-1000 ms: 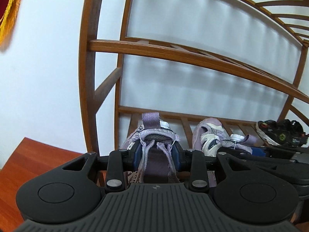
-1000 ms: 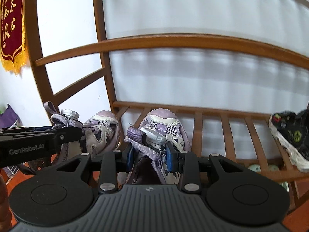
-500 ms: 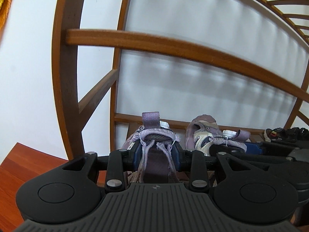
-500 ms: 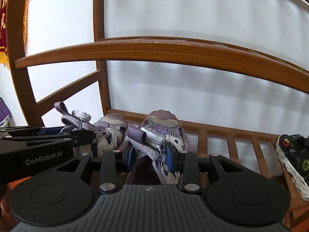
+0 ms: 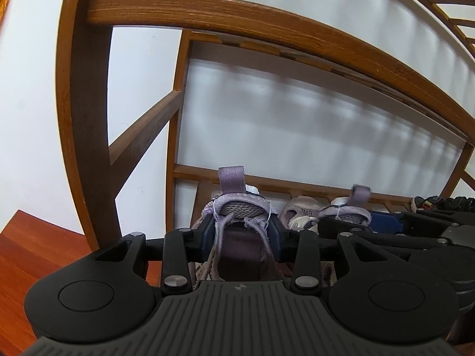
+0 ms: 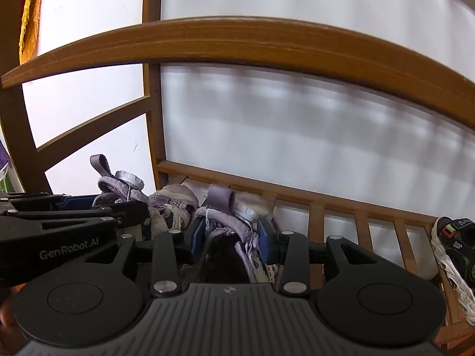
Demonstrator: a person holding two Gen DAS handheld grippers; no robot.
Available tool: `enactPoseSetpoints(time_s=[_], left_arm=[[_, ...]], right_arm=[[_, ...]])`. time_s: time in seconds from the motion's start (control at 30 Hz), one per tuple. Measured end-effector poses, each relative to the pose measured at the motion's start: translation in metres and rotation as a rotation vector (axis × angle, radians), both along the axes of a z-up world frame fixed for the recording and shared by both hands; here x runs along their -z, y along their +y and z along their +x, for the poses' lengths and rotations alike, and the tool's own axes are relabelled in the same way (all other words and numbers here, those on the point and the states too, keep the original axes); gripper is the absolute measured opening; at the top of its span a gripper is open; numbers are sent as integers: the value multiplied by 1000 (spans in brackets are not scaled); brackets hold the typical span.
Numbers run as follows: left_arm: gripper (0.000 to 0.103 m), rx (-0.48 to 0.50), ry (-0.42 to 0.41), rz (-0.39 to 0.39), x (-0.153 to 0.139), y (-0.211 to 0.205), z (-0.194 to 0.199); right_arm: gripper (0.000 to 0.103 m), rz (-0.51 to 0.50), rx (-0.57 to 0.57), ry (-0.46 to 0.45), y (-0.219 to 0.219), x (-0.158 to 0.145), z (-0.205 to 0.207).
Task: Organize scattered shoes
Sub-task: 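Lower both lilac sneakers onto the middle shelf with both tools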
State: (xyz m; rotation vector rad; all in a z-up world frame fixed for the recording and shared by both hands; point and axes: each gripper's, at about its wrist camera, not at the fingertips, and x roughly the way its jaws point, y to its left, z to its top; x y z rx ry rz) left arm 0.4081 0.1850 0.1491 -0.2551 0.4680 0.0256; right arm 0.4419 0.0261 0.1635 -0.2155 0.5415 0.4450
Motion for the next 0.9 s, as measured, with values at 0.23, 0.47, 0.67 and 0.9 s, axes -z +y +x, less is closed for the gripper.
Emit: enactPoseSetpoints(time_s=[0.23, 0.47, 0.67, 0.9], left_arm=[[60, 7, 6, -26, -5, 5, -7], [63, 35, -8, -38, -11, 9, -19], [63, 62, -16, -28, -17, 9, -37], [63, 72, -2, -9, -15, 3, -73]], right_arm=[[60, 41, 16, 22, -15, -3, -2], [61, 87, 12, 38, -25, -12, -18], [61, 102, 5, 39, -31, -17, -40], [61, 112, -4, 42, -36, -20, -67]])
